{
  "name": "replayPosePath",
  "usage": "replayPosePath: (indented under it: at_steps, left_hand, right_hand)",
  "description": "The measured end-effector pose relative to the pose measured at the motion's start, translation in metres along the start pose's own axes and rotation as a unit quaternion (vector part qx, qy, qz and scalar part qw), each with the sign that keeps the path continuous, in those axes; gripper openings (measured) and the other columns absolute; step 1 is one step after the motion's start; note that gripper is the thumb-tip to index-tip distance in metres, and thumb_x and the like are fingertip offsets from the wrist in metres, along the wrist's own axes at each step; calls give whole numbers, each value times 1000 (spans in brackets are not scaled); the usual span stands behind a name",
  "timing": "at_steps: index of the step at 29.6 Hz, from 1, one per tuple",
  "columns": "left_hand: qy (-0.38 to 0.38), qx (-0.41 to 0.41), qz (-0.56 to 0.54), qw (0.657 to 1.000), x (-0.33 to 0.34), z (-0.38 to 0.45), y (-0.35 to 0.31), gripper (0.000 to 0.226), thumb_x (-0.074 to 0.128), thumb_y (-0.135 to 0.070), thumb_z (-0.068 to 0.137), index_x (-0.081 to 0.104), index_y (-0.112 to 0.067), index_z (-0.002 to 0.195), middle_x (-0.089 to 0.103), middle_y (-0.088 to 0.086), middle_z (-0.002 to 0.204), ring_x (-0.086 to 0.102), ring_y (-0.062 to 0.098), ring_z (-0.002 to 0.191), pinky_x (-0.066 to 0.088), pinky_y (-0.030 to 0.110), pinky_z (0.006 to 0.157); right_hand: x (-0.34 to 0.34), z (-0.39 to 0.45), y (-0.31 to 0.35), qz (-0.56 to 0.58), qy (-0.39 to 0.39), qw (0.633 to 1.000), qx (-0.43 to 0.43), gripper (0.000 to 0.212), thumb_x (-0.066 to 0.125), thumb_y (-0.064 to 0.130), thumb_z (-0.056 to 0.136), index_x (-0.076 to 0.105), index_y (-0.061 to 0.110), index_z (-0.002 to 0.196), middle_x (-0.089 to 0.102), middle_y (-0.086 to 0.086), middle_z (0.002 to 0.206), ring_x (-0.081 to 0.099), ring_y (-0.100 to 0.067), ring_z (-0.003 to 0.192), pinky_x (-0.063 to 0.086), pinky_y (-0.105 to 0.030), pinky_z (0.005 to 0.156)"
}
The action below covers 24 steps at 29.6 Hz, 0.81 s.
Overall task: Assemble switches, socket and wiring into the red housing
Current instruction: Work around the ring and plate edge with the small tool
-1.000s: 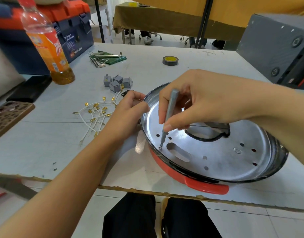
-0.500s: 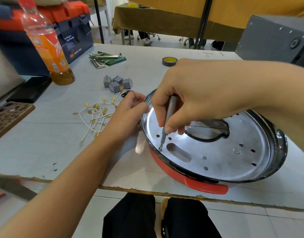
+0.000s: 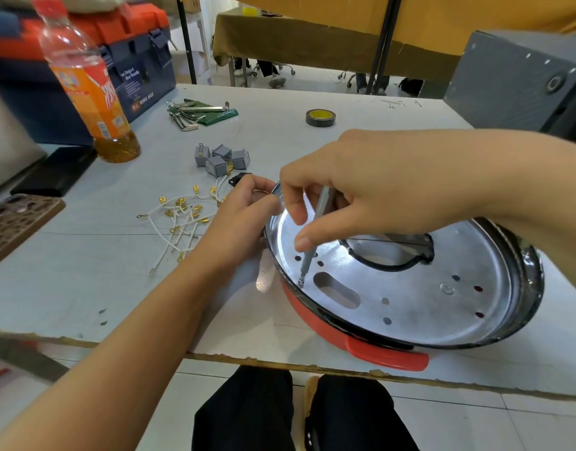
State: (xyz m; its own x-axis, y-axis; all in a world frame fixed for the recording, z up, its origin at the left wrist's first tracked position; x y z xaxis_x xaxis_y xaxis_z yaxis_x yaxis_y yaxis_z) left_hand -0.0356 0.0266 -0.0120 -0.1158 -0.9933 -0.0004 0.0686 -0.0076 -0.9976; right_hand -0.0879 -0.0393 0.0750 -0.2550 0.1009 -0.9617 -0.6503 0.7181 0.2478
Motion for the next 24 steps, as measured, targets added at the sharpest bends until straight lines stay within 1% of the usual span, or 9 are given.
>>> replayPosePath:
  at_steps: [2,5,9,11,13,15,19,22,24]
  left_hand:
    - [5,11,19,1000,1,-1,-3,26,43,6,83,51,12,107,57,24,96,59,13,73,48,19,56]
    - [6,20,27,999,1,-1,-7,30,42,8,80,50,16,107,56,35,103,60,24,76,49,28,60]
    - [31,-2,33,999,5,0,-5,35,37,13,74,46,22,106,50,45,104,56,52,91,47,58,71]
    - [25,2,27,999,4,0,-4,32,38,12,77,46,19,107,53,41,101,60,43,85,50,48,69]
    - [10,8,2,1000,1,0,-3,23,39,11,83,50,8,103,56,25,88,62,16,68,48,24,57]
    - [6,7,-17,1000,1,-1,-2,20,39,10,85,50,0,99,54,11,79,56,3,55,43,13,48]
    - [7,19,-1,1000,1,0,-4,26,38,12,82,51,4,102,54,9,80,56,0,56,44,13,49]
    - [6,37,19,999,1,0,-4,24,41,11,83,52,9,104,56,10,84,58,-4,57,46,12,52]
    - [5,31,26,999,-1,2,-3,20,43,10,86,51,7,104,58,11,86,59,-3,62,49,13,58]
  right_hand:
    - [1,0,3,-3,14,1000,-15,14,66,35,82,53,28,81,50,42,71,48,15,66,36,-3,65]
    - [-1,0,3,6,13,1000,-18,11,70,26,81,60,24,76,59,20,63,52,9,64,39,-7,63]
    - [-4,0,5,21,-8,1000,-8,16,72,26,80,63,21,68,62,11,55,59,0,53,45,-11,53]
    - [-3,3,4,-2,-20,1000,6,27,69,32,82,58,17,61,60,9,45,56,0,46,45,-14,53]
    - [-3,6,3,-46,-38,998,15,41,63,39,85,48,14,56,51,17,37,50,3,46,40,-13,56]
    - [-2,7,6,-74,-49,996,7,45,59,42,87,44,14,56,48,27,41,47,8,50,38,-12,58]
    - [1,3,7,-48,-21,999,-10,31,65,40,84,54,18,65,52,35,54,49,14,59,38,-6,60]
    - [3,-3,9,-28,17,999,-35,12,69,27,82,58,21,81,51,44,72,49,17,65,37,-3,63]
    - [5,-6,10,-28,39,998,-49,7,66,18,84,59,19,85,47,50,68,49,17,67,37,-2,67]
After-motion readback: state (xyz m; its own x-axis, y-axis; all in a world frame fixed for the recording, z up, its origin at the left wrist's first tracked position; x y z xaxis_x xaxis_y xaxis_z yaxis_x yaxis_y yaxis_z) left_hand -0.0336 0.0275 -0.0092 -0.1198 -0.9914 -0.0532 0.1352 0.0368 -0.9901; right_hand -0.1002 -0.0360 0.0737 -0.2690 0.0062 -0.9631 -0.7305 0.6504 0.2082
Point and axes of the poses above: each hand's wrist, its own z-axis towards the middle knuckle, its own x-axis out of the palm, y = z × x, the point moved 9 cm from there along z, towards the middle knuckle
